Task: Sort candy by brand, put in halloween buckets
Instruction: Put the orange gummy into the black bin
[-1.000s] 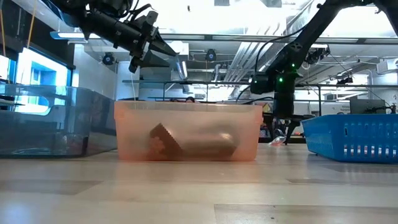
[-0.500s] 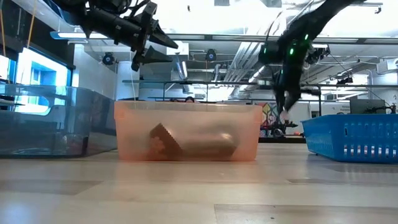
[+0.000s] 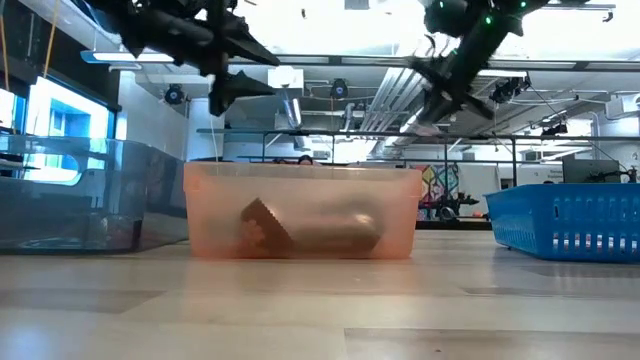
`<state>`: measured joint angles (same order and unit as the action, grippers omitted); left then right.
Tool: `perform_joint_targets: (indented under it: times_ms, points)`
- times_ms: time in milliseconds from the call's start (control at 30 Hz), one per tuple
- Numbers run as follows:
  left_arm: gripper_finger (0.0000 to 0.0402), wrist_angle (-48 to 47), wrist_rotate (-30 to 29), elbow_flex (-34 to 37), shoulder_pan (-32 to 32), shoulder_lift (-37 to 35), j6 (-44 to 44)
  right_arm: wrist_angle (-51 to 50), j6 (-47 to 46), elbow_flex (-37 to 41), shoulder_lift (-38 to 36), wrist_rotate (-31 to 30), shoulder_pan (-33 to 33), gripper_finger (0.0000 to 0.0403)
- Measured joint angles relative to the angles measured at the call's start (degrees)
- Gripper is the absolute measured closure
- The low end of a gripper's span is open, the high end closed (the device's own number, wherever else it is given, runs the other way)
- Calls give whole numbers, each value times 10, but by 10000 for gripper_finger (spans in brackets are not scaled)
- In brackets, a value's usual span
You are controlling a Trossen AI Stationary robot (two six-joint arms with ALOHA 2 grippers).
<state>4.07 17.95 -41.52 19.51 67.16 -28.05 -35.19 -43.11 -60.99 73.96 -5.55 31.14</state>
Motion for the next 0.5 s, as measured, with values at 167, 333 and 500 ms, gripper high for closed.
perform_joint_targets:
  times_ms: [167, 333, 500]
  points:
    - [198, -103, 58, 1, -15, -41, -48, 133, 22, 0, 40, 74, -87, 395]
    - [198, -41, 19, 1, -16, -113, -93, 300, 31, 0, 121, 125, -176, 395]
    - [198, -15, -129, 0, -15, -182, -90, 480, 10, 0, 216, 133, -255, 395]
